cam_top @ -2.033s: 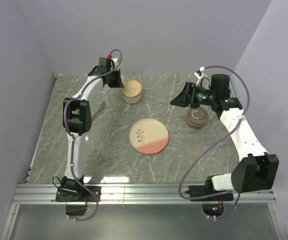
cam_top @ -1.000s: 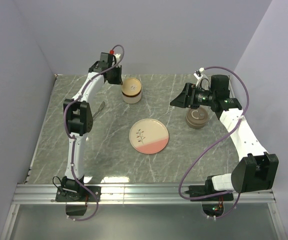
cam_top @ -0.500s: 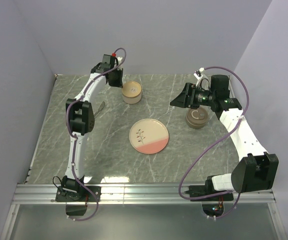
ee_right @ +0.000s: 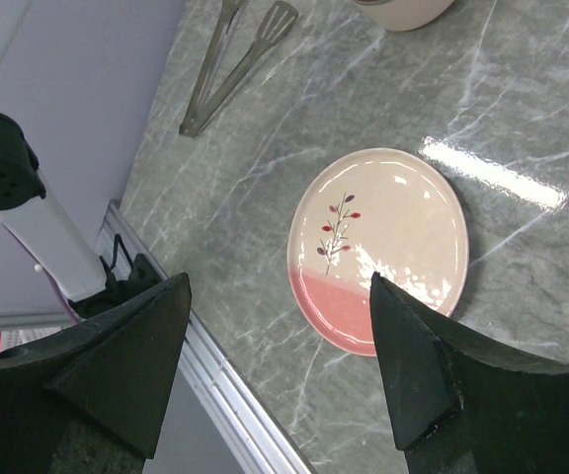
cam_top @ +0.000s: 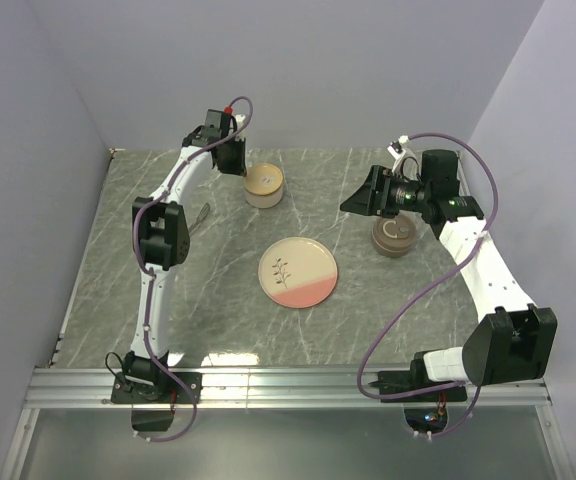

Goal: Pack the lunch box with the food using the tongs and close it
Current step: Put the lid back on the lunch box

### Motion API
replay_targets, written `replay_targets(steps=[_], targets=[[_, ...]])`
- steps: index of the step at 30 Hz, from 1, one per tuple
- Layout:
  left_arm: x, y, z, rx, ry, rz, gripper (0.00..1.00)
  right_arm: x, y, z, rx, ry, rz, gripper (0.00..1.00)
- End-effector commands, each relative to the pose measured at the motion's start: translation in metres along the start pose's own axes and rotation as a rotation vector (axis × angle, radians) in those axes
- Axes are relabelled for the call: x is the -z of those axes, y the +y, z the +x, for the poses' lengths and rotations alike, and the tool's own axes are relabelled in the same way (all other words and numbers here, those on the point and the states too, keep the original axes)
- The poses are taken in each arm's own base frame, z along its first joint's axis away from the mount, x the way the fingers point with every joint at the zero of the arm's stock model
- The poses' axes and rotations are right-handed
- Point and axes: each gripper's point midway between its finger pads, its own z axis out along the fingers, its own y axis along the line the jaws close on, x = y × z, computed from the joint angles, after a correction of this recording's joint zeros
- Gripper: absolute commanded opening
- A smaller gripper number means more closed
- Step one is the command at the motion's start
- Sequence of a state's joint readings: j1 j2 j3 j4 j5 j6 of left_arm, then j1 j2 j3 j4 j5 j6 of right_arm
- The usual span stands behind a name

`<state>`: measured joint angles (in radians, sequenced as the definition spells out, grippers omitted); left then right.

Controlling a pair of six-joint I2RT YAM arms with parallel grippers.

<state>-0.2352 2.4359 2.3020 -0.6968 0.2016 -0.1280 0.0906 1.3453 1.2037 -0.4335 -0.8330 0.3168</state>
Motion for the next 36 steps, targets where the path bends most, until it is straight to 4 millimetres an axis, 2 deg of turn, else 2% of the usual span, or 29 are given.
replay_targets(steps=[1,2,6,9,11,12,14,15,17,26,27,28,30,36], targets=[[0.012,-0.007,-0.023,-0.031,-0.064,0.011,0.2,-0.001,0.001,-0.005,0.019,-0.017,-0.02,0.8],[0.015,-0.009,-0.025,-0.031,-0.07,0.015,0.28,0.0,0.002,-0.005,0.022,-0.018,-0.021,0.8],[0.029,-0.014,-0.039,-0.044,-0.108,0.018,0.42,0.001,0.002,-0.006,0.026,-0.02,-0.022,0.8],[0.048,-0.018,-0.055,-0.066,-0.158,0.021,0.45,0.001,0.003,-0.006,0.025,-0.021,-0.022,0.8],[0.054,-0.022,-0.056,-0.097,-0.17,0.033,0.46,0.001,0.003,-0.006,0.029,-0.023,-0.023,0.8],[0.069,-0.028,-0.069,-0.137,-0.217,0.041,0.47,0.002,0.004,-0.006,0.032,-0.024,-0.024,0.8],[0.08,-0.038,-0.071,-0.184,-0.238,0.058,0.5,0.002,0.003,-0.005,0.034,-0.022,-0.022,0.8],[0.084,-0.041,-0.074,-0.224,-0.25,0.067,0.55,0.002,0.003,-0.005,0.042,-0.022,-0.022,0.8],[0.085,-0.049,-0.072,-0.295,-0.246,0.079,0.57,0.002,0.001,-0.003,0.048,-0.016,-0.015,0.8],[0.056,-0.069,-0.045,-0.366,-0.147,0.117,0.67,0.003,-0.006,0.004,0.076,0.013,0.013,0.86],[0.054,-0.07,-0.042,-0.367,-0.139,0.126,0.7,0.004,-0.007,0.004,0.079,0.014,0.018,0.88],[0.051,-0.071,-0.04,-0.368,-0.138,0.13,0.71,0.004,-0.008,0.006,0.077,0.02,0.023,0.96],[0.044,-0.071,-0.035,-0.367,-0.125,0.137,0.72,0.004,-0.011,0.008,0.084,0.026,0.032,0.99],[0.021,-0.068,-0.018,-0.365,-0.072,0.118,0.76,0.004,-0.017,0.014,0.088,0.04,0.052,1.0]])
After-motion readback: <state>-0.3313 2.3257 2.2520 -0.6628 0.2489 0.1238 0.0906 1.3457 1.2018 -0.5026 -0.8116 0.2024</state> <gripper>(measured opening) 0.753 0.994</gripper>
